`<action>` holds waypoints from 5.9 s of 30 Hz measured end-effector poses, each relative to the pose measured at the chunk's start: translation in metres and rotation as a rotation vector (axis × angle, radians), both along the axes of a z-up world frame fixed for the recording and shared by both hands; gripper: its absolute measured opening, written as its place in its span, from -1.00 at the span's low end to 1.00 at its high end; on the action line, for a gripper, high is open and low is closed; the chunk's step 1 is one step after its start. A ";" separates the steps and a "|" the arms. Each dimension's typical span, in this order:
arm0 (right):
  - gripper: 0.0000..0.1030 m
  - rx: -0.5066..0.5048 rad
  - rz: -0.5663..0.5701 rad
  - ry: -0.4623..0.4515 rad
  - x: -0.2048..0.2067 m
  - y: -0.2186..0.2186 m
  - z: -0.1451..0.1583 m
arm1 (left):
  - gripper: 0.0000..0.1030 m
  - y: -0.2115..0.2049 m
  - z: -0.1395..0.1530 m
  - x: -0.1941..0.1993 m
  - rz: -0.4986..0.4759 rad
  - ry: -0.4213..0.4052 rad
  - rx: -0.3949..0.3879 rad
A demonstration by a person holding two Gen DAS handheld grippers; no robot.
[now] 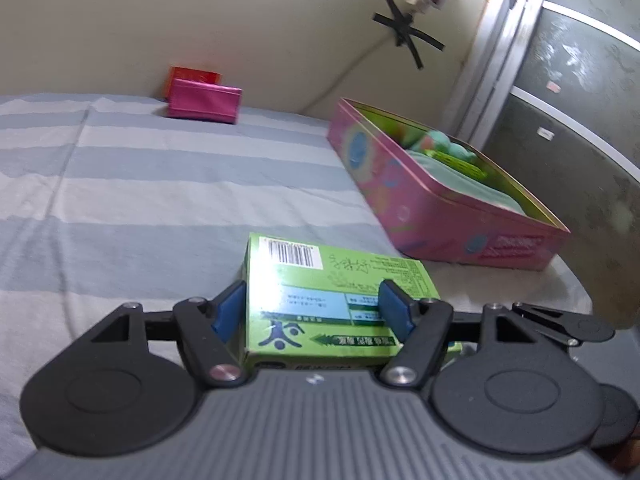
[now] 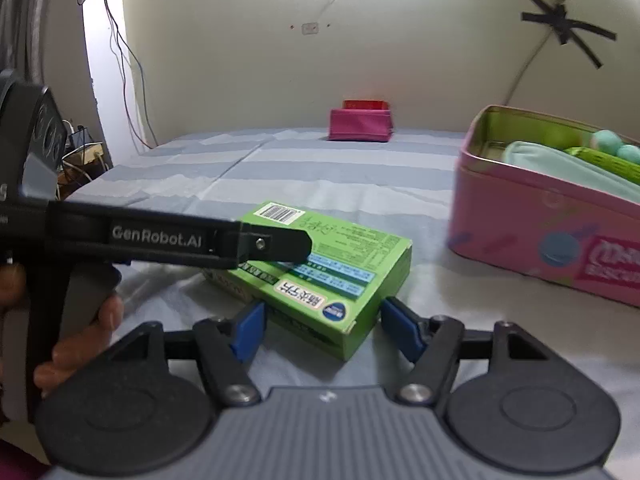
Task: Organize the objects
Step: 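Close the left tool on the green box while the right tool grips its other end, then carry the green box with both tools into the tin and open both, then move the right tool away from the tin toward the magenta pouch, then close the right tool on the magenta pouch and lift it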
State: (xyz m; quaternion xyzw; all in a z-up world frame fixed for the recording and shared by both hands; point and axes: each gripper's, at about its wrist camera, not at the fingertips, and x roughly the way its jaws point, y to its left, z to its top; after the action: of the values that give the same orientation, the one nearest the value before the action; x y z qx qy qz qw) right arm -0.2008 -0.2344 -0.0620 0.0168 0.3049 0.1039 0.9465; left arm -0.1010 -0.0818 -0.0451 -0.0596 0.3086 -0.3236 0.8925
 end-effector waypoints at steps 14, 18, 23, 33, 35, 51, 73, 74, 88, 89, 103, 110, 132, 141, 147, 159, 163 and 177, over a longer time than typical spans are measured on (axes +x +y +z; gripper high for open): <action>0.50 -0.024 -0.030 -0.057 -0.019 -0.015 -0.009 | 0.46 0.001 0.008 -0.001 0.022 0.058 -0.028; 0.53 -0.038 0.001 -0.069 -0.020 -0.009 -0.012 | 0.46 -0.013 0.001 -0.005 -0.012 0.044 0.010; 0.58 -0.055 0.013 -0.086 -0.019 -0.007 -0.014 | 0.46 -0.015 0.002 -0.006 -0.007 0.048 0.006; 0.44 -0.056 0.015 -0.169 -0.027 -0.005 -0.001 | 0.45 -0.007 0.026 -0.017 0.053 0.010 -0.049; 0.44 -0.067 0.009 -0.220 -0.031 -0.005 0.011 | 0.45 -0.009 0.041 -0.018 0.055 -0.016 -0.070; 0.46 -0.021 -0.192 -0.382 -0.012 -0.105 0.063 | 0.42 -0.135 0.104 0.020 -0.130 -0.155 -0.040; 0.74 0.179 -0.557 -0.293 -0.016 -0.186 0.042 | 0.47 -0.180 0.066 0.041 -0.081 -0.148 0.092; 0.73 0.174 -0.565 -0.301 -0.022 -0.184 0.043 | 0.47 -0.179 0.067 0.038 -0.087 -0.147 0.086; 0.72 0.177 -0.586 -0.355 -0.057 -0.167 0.070 | 0.47 -0.157 0.069 0.011 -0.139 -0.172 0.079; 0.72 0.177 -0.580 -0.356 -0.057 -0.166 0.071 | 0.47 -0.153 0.069 0.011 -0.135 -0.177 0.081; 0.72 0.155 -0.340 -0.324 -0.002 -0.100 0.083 | 0.47 -0.033 0.067 0.067 0.151 -0.213 0.181; 0.72 0.132 -0.188 -0.258 0.049 -0.047 0.078 | 0.47 0.053 0.043 0.117 0.350 -0.152 0.228; 0.86 0.116 -0.116 -0.022 0.217 0.039 0.015 | 0.47 0.127 0.002 0.183 0.530 -0.059 0.291; 0.99 0.156 -0.178 0.046 0.285 0.030 0.002 | 0.56 0.135 0.000 0.192 0.544 -0.029 0.283; 0.99 0.016 -0.174 -0.012 0.319 0.047 0.002 | 0.59 0.135 0.001 0.191 0.543 -0.028 0.284; 1.00 -0.047 -0.242 0.054 0.382 0.057 -0.005 | 0.65 0.135 0.001 0.191 0.543 -0.025 0.279; 0.95 -0.019 -0.245 0.153 0.396 0.049 -0.013 | 0.66 0.135 0.001 0.191 0.544 -0.025 0.279; 0.95 0.077 -0.221 -0.007 0.355 0.036 -0.001 | 0.73 0.132 0.000 0.191 0.541 -0.022 0.274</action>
State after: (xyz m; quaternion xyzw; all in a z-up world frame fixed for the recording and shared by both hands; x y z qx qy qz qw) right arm 0.1544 -0.1987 -0.0633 0.0862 0.2939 0.0106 0.9519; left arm 0.0898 0.0505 -0.0455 -0.0152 0.3126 -0.0302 0.9493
